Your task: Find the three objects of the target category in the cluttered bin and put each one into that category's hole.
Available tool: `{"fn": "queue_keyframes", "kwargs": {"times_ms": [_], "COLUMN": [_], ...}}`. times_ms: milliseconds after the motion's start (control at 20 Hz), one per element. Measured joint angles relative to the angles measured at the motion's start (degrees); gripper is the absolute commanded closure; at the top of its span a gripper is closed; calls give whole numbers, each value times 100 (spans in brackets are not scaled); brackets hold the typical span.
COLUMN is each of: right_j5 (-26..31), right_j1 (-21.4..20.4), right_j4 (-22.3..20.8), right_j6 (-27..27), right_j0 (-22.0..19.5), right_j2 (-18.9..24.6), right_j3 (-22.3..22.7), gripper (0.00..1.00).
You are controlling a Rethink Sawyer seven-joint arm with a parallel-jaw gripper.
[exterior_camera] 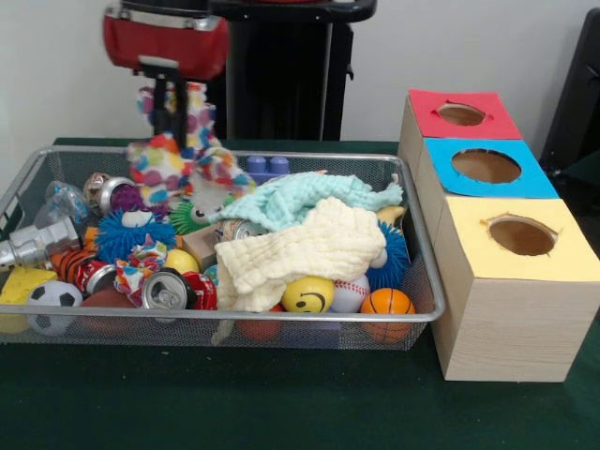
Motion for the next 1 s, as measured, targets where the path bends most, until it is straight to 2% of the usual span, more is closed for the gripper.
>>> {"fn": "queue_keyframes", "kwargs": {"times_ms": [200,500,800,1000], "right_j5": [-79,-285,-620,-796], "right_j1": [-1,-1,60,173], "right_j4": [196,614,756,783], "right_j6": [145,631,924,988], "right_j0": [478,1274,1551,1579], "right_j2": [-181,-601,-859,-973], "right_j3": [2,6,10,22], "gripper": [100,100,100,100]}}
